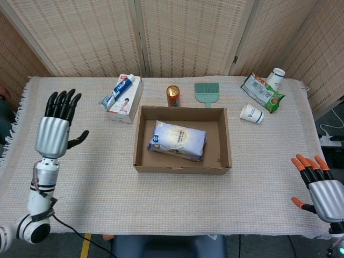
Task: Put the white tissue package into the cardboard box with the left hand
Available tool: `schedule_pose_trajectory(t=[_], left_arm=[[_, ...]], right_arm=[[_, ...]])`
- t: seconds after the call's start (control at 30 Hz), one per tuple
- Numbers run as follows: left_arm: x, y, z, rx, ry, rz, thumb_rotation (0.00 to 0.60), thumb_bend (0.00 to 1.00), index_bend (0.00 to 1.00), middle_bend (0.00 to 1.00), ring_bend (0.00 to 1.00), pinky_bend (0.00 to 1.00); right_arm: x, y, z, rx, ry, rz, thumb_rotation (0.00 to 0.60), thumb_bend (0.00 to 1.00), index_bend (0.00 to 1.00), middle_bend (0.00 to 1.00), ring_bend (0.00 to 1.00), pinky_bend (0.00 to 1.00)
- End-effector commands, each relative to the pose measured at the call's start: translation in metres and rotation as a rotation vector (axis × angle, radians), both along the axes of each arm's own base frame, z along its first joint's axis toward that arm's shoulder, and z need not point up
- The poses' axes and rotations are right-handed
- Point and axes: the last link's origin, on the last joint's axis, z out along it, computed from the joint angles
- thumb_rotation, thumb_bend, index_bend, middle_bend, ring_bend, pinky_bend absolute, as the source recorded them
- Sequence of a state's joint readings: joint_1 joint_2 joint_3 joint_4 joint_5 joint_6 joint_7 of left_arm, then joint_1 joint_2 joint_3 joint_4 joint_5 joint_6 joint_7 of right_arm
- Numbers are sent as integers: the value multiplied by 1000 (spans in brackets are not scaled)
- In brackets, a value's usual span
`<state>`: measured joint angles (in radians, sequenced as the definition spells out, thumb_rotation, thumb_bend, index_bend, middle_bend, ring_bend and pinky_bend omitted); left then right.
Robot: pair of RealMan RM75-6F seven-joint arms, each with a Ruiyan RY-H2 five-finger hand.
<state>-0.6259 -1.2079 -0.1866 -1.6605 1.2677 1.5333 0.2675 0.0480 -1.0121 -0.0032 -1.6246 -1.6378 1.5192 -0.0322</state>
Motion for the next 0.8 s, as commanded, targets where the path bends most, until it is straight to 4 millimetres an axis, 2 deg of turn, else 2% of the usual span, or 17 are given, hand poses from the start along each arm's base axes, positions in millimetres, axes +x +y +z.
schedule_pose_trajectory(t=[0.03, 0.23, 0.47, 0.63, 0.8], left_arm=[[-44, -17, 18, -3, 61, 42, 600, 186, 0, 0, 0, 51], [-77, -31, 10, -73, 143, 103, 600, 184, 0, 0, 0, 67], [-106, -51, 3, -224, 271, 218, 600, 183, 0, 0, 0, 83], [-121, -64, -3, -308, 281, 329, 600, 181, 0, 0, 0, 81], [-134, -80, -12, -289, 235, 363, 600, 182, 0, 0, 0, 78]], right_arm=[[0, 0, -1, 3, 3, 0, 600, 0, 59, 30, 0, 0], [-1, 0, -4, 10, 9, -2, 600, 0, 59, 30, 0, 0], [-1, -1, -6, 17, 12, -4, 600, 0, 59, 30, 0, 0], [0, 0, -7, 24, 9, 1, 600, 0, 59, 30, 0, 0], [2, 0, -8, 32, 6, 9, 600, 0, 59, 30, 0, 0]])
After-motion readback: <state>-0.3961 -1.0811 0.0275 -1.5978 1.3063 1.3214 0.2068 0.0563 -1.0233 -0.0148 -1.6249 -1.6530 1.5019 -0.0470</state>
